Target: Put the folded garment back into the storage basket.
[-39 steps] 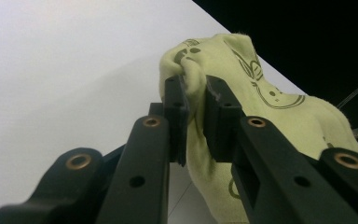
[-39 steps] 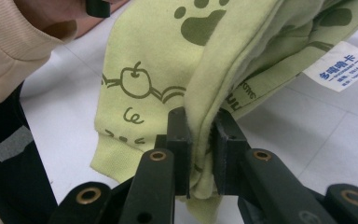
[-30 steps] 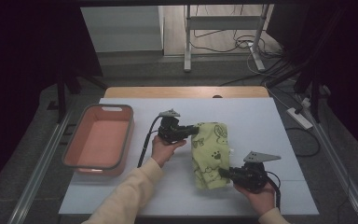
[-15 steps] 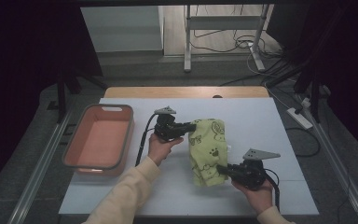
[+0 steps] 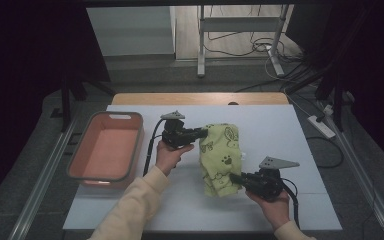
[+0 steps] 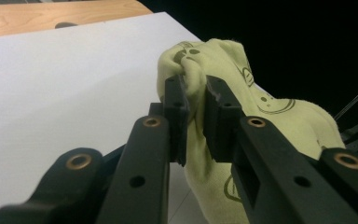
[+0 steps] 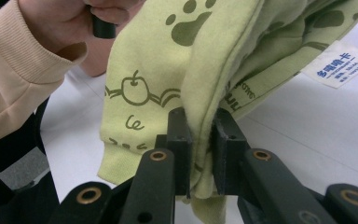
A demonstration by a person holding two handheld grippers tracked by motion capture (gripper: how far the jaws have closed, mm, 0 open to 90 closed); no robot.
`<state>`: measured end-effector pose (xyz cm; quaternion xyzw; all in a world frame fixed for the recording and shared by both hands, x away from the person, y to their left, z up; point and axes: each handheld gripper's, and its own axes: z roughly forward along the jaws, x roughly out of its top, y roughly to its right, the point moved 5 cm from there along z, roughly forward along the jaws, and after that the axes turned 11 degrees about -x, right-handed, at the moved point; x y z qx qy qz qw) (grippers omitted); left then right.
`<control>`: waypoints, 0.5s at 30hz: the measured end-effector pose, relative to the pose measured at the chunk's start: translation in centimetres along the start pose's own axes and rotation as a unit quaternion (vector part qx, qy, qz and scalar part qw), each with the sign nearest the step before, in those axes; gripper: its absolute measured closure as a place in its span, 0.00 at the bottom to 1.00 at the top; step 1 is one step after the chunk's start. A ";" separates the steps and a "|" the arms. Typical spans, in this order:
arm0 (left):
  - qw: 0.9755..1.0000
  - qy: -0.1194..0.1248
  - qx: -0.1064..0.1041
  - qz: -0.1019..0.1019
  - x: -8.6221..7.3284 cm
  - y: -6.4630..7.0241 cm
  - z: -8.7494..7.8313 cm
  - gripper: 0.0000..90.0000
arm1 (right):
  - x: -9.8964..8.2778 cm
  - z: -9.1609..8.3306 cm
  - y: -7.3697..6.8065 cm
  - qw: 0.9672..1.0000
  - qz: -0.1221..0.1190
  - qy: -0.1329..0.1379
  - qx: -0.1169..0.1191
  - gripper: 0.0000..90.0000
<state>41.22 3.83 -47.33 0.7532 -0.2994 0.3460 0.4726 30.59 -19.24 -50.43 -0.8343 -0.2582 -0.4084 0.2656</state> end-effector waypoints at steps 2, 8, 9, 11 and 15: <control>1.000 0.001 -0.001 -0.001 0.1 0.0 -0.2 0.88 | 0.1 0.1 0.0 1.000 0.001 0.002 0.002 0.88; 1.000 0.006 -0.007 -0.003 0.6 -0.2 -0.9 0.88 | 0.6 0.2 -0.4 1.000 0.001 0.008 0.007 0.88; 1.000 0.007 -0.008 -0.004 0.7 -0.1 -1.1 0.88 | 0.7 0.3 -0.4 1.000 -0.001 0.010 0.008 0.88; 1.000 0.008 -0.009 -0.004 0.8 -0.1 -1.3 0.88 | 0.8 0.3 -0.6 1.000 -0.001 0.013 0.010 0.88; 1.000 0.011 -0.013 -0.008 1.0 -0.2 -1.8 0.88 | 1.2 0.5 -0.9 1.000 -0.003 0.016 0.012 0.88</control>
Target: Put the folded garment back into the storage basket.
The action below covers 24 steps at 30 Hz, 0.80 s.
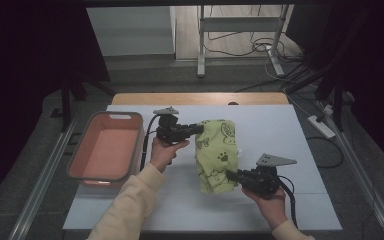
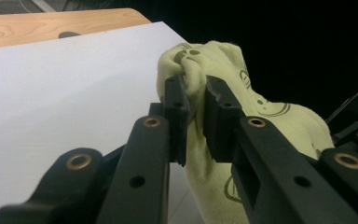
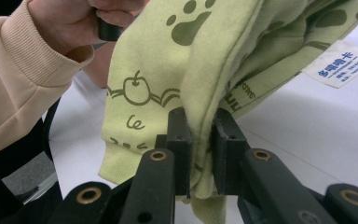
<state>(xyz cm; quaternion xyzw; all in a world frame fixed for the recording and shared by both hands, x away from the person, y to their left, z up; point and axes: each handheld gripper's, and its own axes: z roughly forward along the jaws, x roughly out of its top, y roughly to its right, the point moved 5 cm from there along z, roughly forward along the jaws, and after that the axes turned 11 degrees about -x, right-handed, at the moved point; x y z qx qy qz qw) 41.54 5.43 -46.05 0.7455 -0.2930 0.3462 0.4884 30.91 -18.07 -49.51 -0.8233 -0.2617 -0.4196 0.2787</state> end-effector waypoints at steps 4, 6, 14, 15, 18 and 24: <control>1.000 0.000 0.000 0.000 0.2 0.0 -0.4 0.88 | 0.3 0.2 -0.3 1.000 -0.001 0.002 0.003 0.88; 1.000 -0.002 0.004 0.002 0.3 0.0 -0.5 0.88 | 0.4 0.3 -0.4 1.000 -0.001 0.003 0.003 0.88; 1.000 0.004 -0.002 0.009 0.9 0.3 -1.5 0.88 | 0.9 0.4 -0.7 1.000 -0.004 0.014 0.003 0.88; 1.000 0.006 -0.003 0.010 1.0 0.4 -1.6 0.88 | 0.9 0.4 -0.8 1.000 -0.004 0.017 0.003 0.88; 1.000 0.009 -0.002 0.012 1.3 0.5 -2.1 0.88 | 1.2 0.6 -1.0 1.000 -0.004 0.021 0.005 0.88; 1.000 0.013 0.000 0.013 1.6 0.4 -2.9 0.88 | 1.8 1.0 -1.4 1.000 -0.007 0.025 0.010 0.88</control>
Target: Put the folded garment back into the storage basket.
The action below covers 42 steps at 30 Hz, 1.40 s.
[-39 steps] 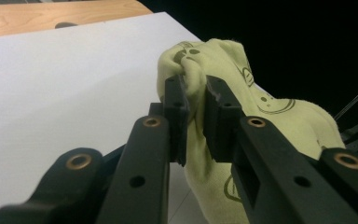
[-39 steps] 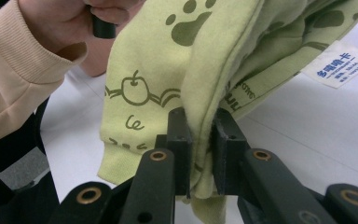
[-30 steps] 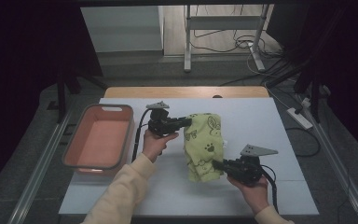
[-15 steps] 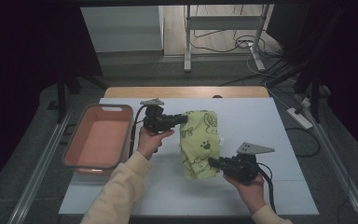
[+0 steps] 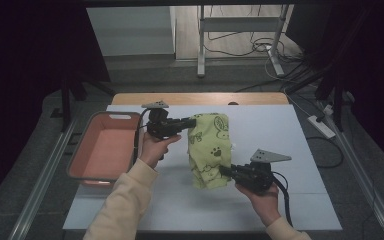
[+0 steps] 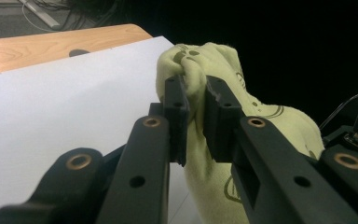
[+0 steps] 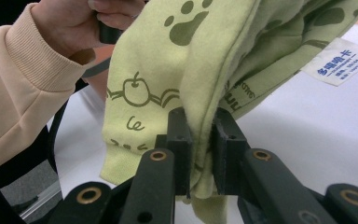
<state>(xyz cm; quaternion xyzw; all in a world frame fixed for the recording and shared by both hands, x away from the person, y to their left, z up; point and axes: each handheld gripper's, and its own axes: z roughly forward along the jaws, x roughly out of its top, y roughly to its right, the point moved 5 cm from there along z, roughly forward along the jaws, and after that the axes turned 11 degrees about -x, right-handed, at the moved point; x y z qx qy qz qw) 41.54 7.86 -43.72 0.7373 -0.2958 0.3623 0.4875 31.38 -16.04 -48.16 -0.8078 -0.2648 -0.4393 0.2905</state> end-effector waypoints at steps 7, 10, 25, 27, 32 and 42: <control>1.000 0.003 0.002 0.001 0.4 0.0 -1.0 0.88 | 0.6 0.4 -0.4 1.000 -0.003 0.006 0.006 0.88; 1.000 0.004 0.004 -0.001 0.5 0.0 -1.4 0.88 | 0.9 0.6 -0.6 1.000 -0.005 0.008 0.008 0.88; 1.000 0.012 0.018 -0.005 0.6 -0.7 -3.9 0.88 | 1.8 2.7 -2.0 1.000 -0.008 0.009 0.025 0.88; 1.000 0.013 0.020 -0.004 0.6 -0.7 -4.3 0.88 | 1.9 2.8 -2.1 1.000 -0.008 0.010 0.026 0.88; 1.000 0.012 0.026 -0.003 0.7 -0.7 -4.9 0.88 | 2.1 3.2 -2.6 0.999 -0.011 0.012 0.031 0.88; 0.999 0.013 0.030 -0.009 0.8 -1.2 -5.5 0.88 | 2.4 3.9 -2.9 0.999 -0.010 0.011 0.035 0.88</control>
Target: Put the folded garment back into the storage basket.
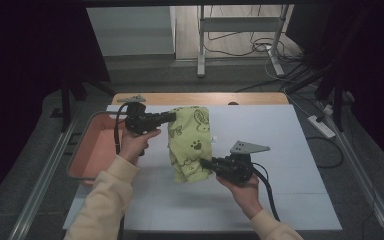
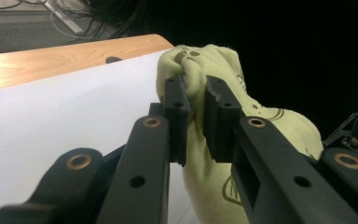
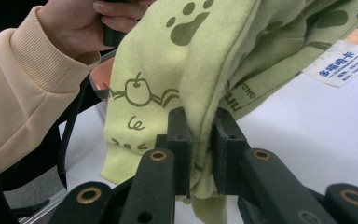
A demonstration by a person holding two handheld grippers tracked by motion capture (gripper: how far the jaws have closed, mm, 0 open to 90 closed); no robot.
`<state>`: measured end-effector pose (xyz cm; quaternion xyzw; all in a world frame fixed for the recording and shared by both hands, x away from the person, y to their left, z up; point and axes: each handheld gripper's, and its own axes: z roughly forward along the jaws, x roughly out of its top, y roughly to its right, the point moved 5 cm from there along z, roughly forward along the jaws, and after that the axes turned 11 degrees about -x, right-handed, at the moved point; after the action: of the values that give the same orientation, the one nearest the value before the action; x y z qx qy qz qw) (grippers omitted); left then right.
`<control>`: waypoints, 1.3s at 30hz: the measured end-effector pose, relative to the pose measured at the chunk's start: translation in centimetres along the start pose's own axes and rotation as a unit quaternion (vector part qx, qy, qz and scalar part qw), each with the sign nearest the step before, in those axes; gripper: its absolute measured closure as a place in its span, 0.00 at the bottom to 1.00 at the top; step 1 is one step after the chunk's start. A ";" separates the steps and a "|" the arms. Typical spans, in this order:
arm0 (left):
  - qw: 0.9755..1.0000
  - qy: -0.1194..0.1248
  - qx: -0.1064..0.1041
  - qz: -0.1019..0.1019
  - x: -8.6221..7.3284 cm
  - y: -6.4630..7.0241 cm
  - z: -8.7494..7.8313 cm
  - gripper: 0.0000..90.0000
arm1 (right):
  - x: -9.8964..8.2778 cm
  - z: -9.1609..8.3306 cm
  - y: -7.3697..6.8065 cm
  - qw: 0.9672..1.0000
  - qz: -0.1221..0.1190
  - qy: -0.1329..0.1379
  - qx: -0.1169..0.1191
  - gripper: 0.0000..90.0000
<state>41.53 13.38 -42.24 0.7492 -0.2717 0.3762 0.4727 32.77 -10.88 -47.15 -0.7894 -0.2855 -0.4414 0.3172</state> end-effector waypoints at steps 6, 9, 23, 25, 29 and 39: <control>1.000 -0.001 0.004 0.000 0.2 -0.2 -0.7 0.88 | 0.2 0.6 -0.2 1.000 0.002 0.001 0.005 0.88; 1.000 0.000 0.006 -0.001 0.2 -0.3 -1.2 0.88 | 0.3 0.9 -0.4 1.000 0.003 0.002 0.007 0.88; 1.000 0.008 0.024 -0.001 0.1 -0.8 -3.9 0.88 | 1.0 2.8 -1.7 1.000 0.001 0.003 0.023 0.88; 1.000 0.010 0.026 -0.001 0.1 -0.9 -4.2 0.88 | 1.1 3.1 -1.9 1.000 0.000 0.004 0.025 0.88; 0.999 0.011 0.032 -0.001 0.2 -1.0 -4.8 0.88 | 1.3 3.6 -2.2 1.000 -0.002 0.002 0.028 0.88; 0.999 0.017 0.042 -0.002 0.5 -1.4 -6.1 0.88 | 2.2 4.5 -2.8 0.999 -0.005 0.006 0.032 0.88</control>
<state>40.96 19.47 -40.90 0.7622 -0.2466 0.3988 0.4462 34.08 -5.32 -46.38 -0.7747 -0.3017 -0.4382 0.3419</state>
